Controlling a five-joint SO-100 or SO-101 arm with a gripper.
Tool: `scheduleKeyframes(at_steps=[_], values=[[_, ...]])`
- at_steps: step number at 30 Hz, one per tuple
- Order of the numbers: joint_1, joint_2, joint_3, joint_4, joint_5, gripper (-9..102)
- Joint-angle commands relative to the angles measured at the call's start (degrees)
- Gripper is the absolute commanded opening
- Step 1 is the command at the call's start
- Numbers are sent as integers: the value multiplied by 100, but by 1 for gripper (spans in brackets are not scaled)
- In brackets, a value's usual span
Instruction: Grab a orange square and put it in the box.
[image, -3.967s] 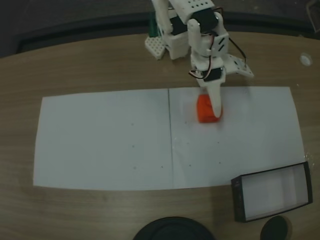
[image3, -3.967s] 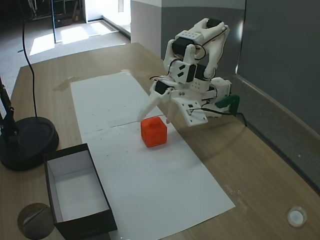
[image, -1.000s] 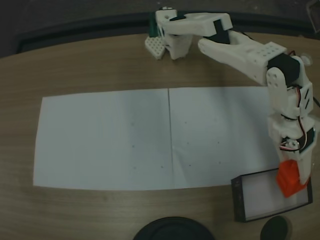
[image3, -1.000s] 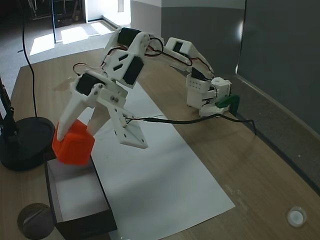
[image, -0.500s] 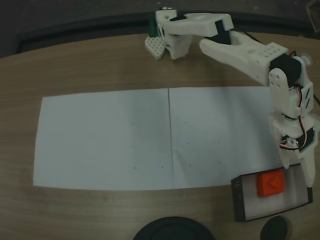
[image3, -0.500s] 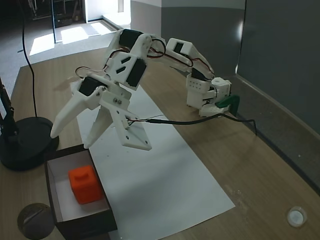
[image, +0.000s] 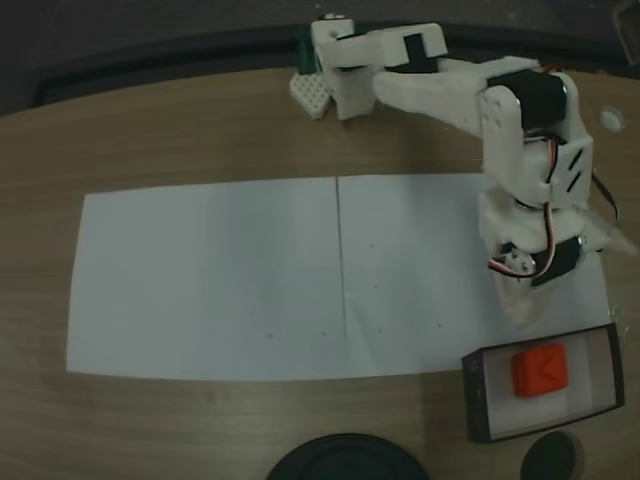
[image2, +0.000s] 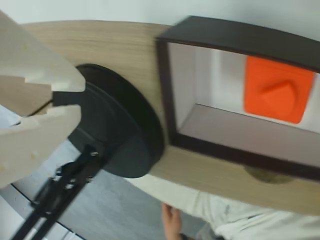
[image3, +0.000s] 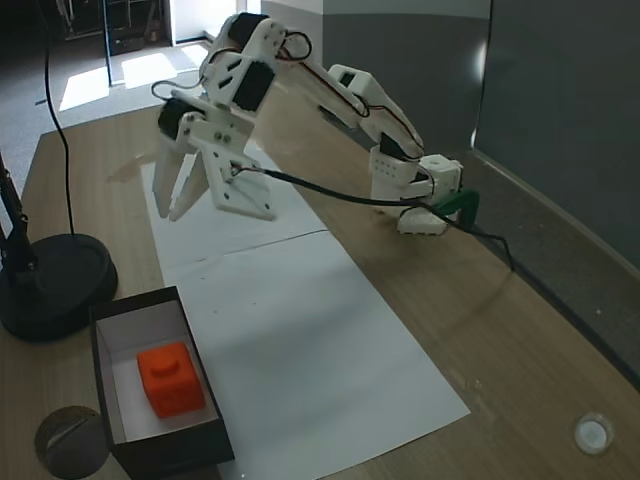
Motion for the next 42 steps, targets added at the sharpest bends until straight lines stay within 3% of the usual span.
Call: scheduleKeyframes(at_steps=[1,6,16,20,27,42], values=[[369,1661,-571,167,246,0],[765,4219,360,158,70,0],[1828,9536,5467,79,-554,0],[2004,11048,6847,62,-615,0],[2549,12410,7980,35,-589,0],[2584,14203,9492,70,-615,0]])
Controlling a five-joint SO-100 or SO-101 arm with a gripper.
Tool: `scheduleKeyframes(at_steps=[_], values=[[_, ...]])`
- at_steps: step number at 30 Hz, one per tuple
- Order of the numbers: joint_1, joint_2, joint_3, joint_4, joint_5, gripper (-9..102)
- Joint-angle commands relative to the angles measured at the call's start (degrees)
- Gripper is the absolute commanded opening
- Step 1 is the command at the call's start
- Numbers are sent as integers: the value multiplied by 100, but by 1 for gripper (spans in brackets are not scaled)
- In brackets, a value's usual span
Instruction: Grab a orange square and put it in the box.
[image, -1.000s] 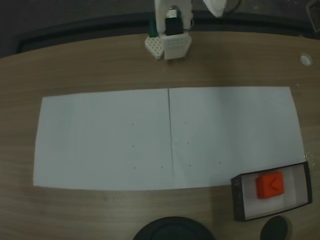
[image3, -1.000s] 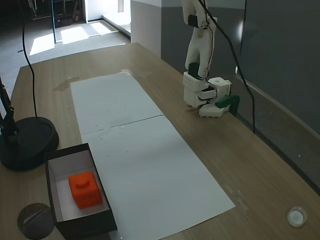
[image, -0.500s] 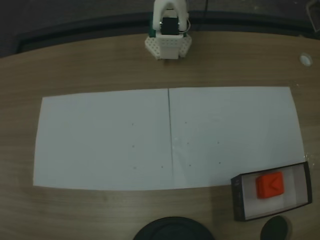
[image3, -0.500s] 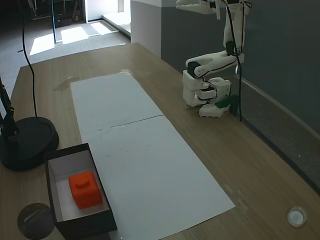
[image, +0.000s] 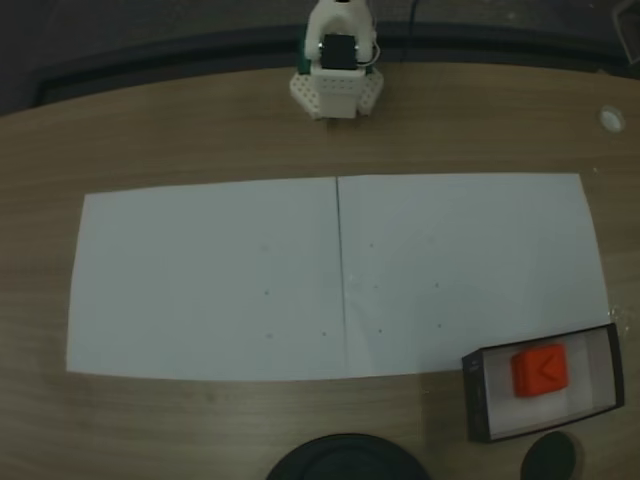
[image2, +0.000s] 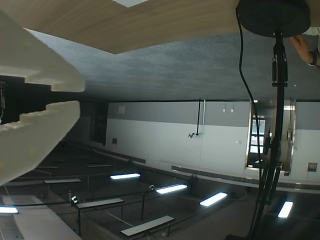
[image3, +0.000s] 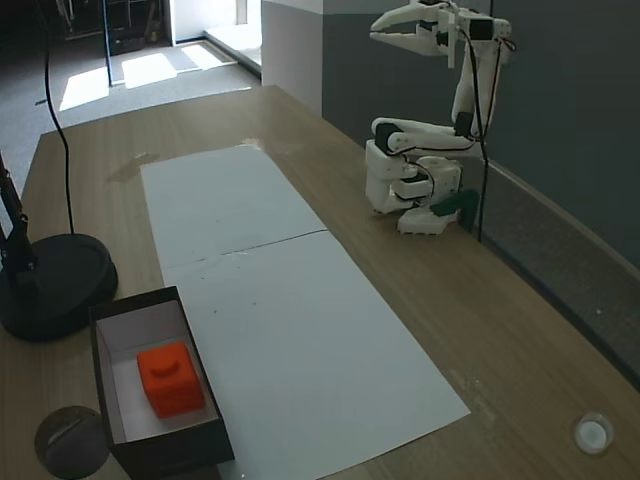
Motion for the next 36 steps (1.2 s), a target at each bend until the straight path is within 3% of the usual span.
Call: scheduleKeyframes(at_steps=[1,8,36], values=[[18,53,264,-79,0,0],[-44,369,923,-237,-18,0],[-9,747,7444,-3691,-9,0]])
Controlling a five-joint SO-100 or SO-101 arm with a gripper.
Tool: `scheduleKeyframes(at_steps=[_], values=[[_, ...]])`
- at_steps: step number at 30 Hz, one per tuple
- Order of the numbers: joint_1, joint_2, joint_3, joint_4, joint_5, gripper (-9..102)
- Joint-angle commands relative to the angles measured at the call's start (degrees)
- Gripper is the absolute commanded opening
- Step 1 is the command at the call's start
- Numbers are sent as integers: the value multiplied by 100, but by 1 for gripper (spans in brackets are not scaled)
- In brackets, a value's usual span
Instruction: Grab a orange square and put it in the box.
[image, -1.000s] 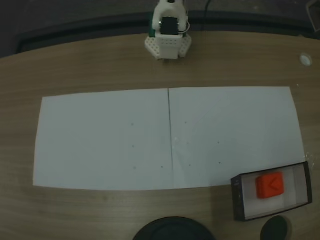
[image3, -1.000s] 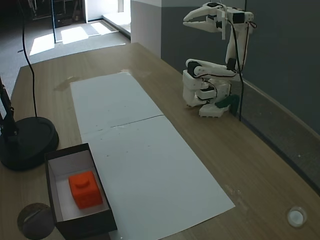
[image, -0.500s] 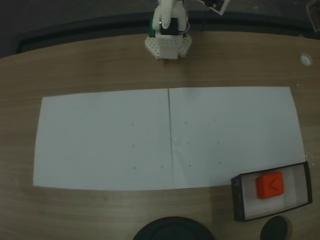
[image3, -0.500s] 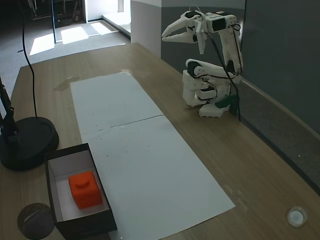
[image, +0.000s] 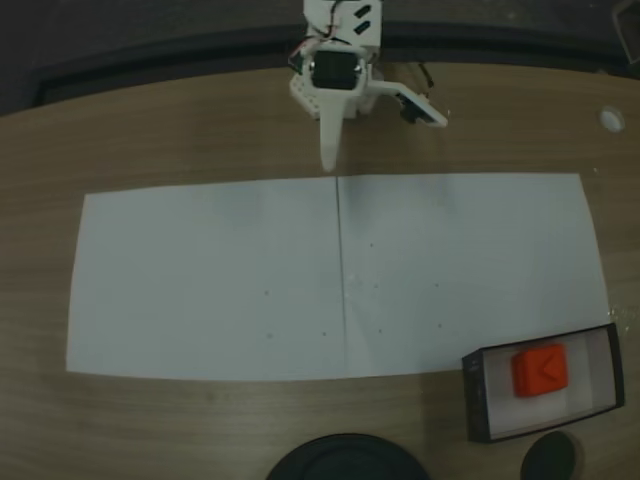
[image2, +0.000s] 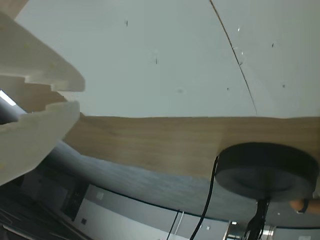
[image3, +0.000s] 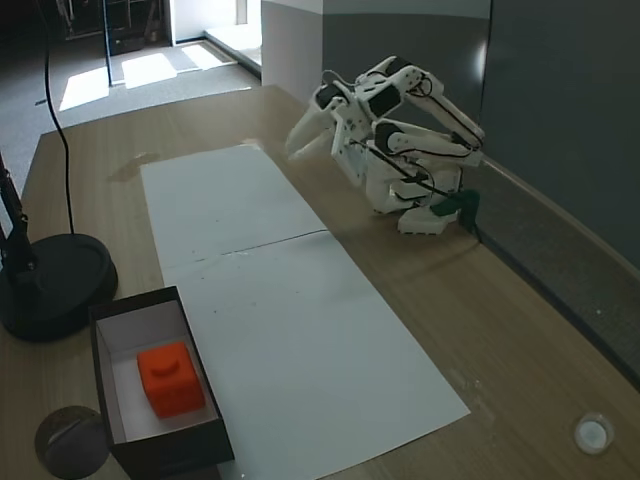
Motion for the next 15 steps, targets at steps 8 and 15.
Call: scheduleKeyframes(at_steps=[8,15], values=[[-202,141,1248,-510,35,0],[-501,132,1072,114,44,0]])
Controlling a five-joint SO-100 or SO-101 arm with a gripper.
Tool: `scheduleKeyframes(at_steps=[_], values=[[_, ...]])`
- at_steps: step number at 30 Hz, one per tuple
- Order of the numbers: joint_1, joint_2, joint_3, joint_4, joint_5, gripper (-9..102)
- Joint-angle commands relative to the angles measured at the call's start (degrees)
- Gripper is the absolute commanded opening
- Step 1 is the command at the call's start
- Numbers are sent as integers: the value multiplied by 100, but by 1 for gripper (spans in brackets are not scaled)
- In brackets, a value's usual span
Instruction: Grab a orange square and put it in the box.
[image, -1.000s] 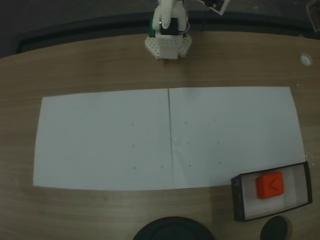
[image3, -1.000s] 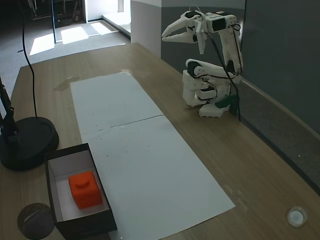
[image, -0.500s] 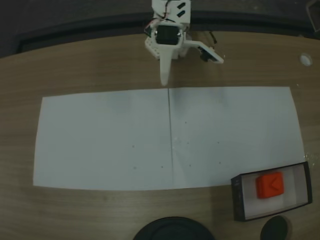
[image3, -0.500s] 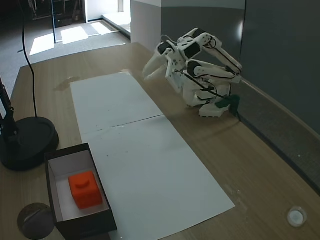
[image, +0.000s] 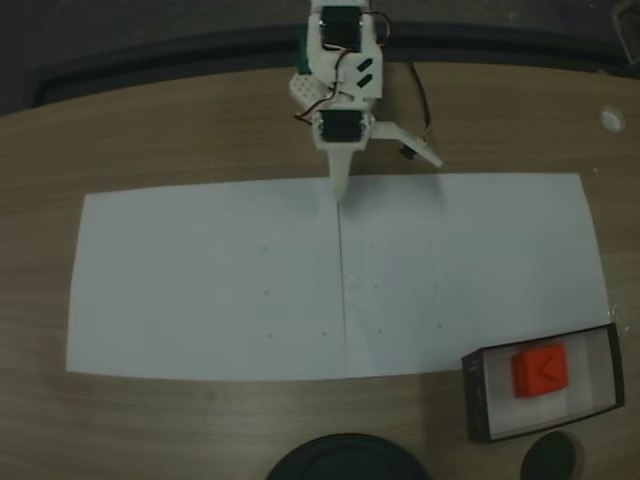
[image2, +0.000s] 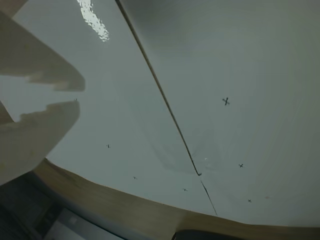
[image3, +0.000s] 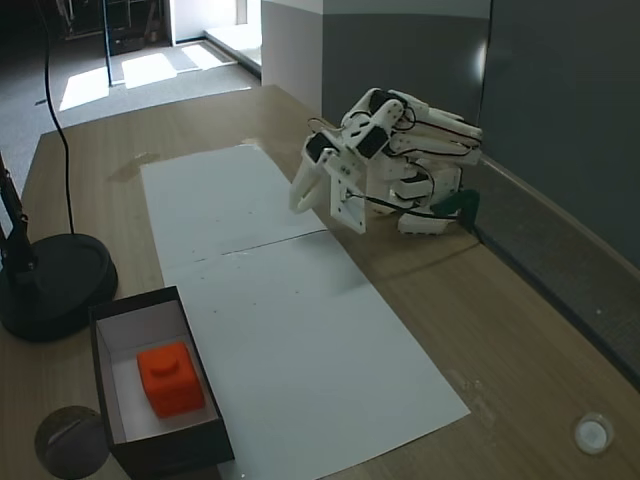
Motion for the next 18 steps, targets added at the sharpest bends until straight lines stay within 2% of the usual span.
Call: scheduleKeyframes(at_steps=[1,3,18], values=[[-343,132,-352,475,44,0],[-527,132,-422,765,18,0],[-510,132,-431,817,44,0]])
